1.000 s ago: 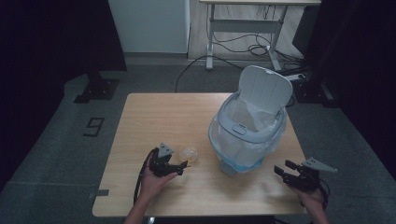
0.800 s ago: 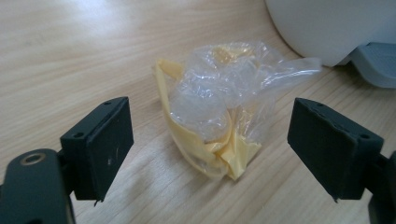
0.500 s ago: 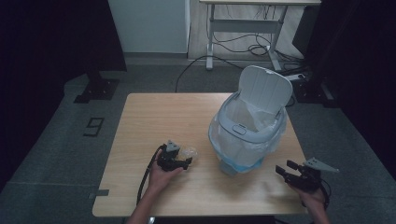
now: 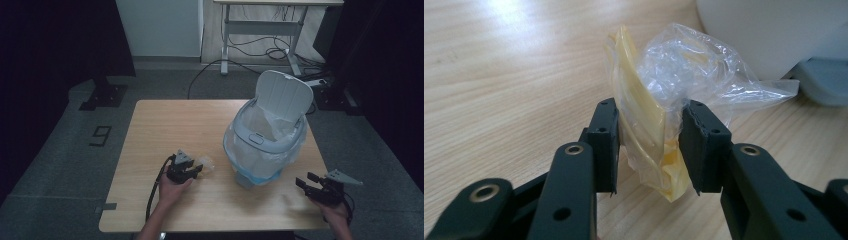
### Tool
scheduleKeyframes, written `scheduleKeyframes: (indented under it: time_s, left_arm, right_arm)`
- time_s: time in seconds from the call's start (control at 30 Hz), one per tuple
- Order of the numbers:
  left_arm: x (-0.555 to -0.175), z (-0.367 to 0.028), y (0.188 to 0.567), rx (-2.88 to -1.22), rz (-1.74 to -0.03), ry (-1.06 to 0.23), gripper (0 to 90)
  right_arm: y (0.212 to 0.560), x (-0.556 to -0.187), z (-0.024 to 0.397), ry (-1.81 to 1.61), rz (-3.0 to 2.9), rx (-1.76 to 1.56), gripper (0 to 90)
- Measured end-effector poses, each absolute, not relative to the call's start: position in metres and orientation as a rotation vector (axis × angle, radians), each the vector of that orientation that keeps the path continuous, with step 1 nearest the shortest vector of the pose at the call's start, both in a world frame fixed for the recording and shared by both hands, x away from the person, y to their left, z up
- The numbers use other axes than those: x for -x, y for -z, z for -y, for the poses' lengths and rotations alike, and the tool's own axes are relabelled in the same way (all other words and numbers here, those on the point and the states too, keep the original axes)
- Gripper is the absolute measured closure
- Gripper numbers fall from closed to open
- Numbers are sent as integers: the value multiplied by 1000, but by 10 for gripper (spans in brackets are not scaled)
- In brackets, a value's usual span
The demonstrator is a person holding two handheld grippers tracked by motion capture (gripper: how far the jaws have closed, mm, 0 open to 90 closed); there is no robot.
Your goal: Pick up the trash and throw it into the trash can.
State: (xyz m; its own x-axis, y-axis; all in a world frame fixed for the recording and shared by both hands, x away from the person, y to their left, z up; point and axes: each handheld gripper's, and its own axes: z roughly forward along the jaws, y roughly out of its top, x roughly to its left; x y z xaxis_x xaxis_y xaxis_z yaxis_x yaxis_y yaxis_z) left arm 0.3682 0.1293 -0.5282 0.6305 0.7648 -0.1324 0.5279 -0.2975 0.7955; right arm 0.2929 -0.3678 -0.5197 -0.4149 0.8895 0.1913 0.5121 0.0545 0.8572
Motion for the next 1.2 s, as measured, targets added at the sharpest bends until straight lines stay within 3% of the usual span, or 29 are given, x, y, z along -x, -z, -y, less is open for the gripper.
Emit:
scheduleKeyframes:
  time_s: [0.67, 1.2]
  left_arm:
    - [-350, -164, 484, -1830, -1007, -366, 618]
    - [-338, -169, 451, -1757, -928, -345, 621]
  right_arm:
    - [520, -292, 372, -1314, -1942, -1413, 356]
    - [523, -293, 371, -1300, -1949, -1420, 356]
